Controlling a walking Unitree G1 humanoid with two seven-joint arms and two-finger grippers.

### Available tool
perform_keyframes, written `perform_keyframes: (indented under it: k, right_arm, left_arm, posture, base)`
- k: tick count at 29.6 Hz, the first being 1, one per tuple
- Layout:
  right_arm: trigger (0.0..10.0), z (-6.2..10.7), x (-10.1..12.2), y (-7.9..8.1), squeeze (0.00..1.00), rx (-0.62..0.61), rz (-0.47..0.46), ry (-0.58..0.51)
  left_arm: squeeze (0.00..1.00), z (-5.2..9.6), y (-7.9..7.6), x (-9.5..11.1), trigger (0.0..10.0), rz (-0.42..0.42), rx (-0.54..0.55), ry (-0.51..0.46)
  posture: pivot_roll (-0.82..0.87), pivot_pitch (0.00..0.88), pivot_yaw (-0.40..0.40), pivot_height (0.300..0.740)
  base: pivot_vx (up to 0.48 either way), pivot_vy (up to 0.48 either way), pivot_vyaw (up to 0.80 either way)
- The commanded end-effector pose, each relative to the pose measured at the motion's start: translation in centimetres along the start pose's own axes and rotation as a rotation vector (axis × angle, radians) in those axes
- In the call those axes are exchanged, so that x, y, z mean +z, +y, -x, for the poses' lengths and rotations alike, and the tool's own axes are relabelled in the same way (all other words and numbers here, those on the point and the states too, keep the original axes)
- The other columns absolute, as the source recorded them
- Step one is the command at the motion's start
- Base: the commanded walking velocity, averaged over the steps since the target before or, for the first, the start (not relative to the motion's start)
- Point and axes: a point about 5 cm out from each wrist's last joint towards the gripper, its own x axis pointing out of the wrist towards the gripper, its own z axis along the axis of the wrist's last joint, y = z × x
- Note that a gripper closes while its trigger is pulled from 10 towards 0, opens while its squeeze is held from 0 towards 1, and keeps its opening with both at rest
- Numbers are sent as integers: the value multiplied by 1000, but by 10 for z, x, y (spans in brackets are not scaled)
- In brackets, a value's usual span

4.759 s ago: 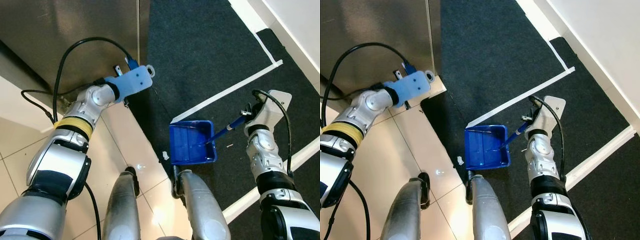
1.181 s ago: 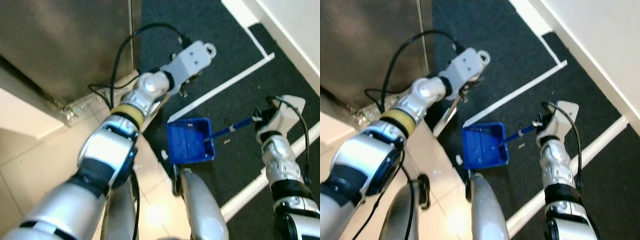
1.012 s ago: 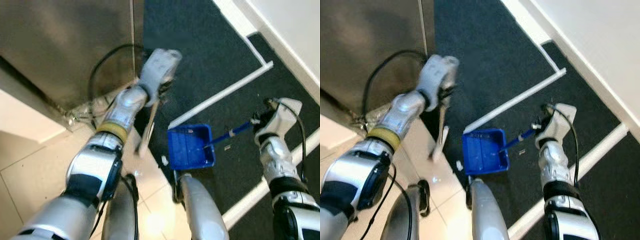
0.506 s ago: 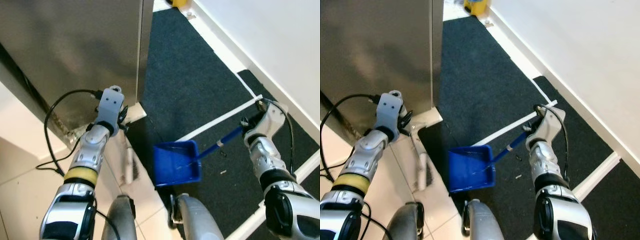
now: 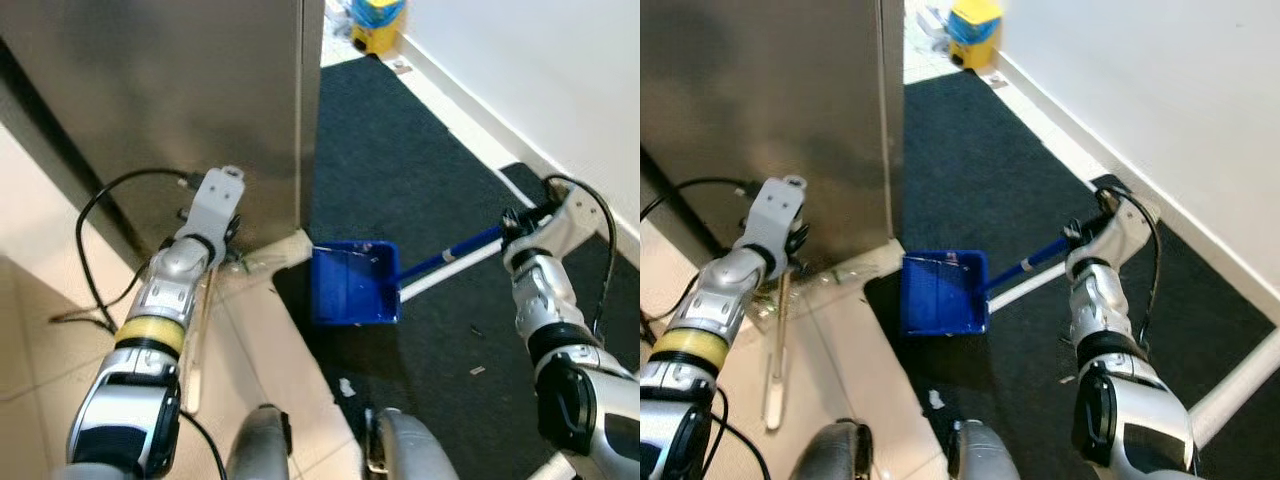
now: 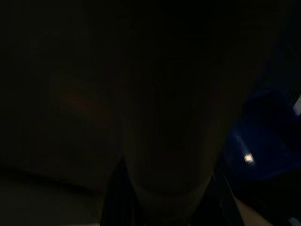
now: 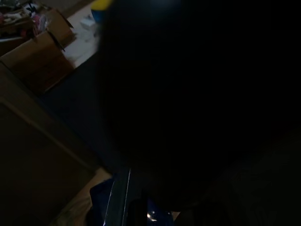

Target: Sweep floor

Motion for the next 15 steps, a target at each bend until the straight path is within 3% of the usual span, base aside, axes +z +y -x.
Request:
perform_keyframes:
  k: [1,3,7,15]
  right_arm:
    - [10000,1,2,-4,0,-30,-45,-41]
    - [10000,3,-2,-4,0,-37,-45,-36]
    - [10000,6,-11,6,0,5,46,-18]
    - [10000,2,-8,18,0,52,93,-9]
  left_arm:
    - [0,-3,-10,1,10000,7,-10,-9]
    - [0,-3,-10,-2,10000,16,18,-6]
    - [0,3,-3,-19,10000,137,134,32]
    - [0,11,1,-32,10000,131,197,55]
  posture:
    - [188,0,61,740]
    - [178,0,66,740]
    - [175,0,57,740]
    - [185,0,17,740]
  base:
    - [0,0,0]
    - [0,0,0]
    - [0,0,0]
    - [0,-480,711]
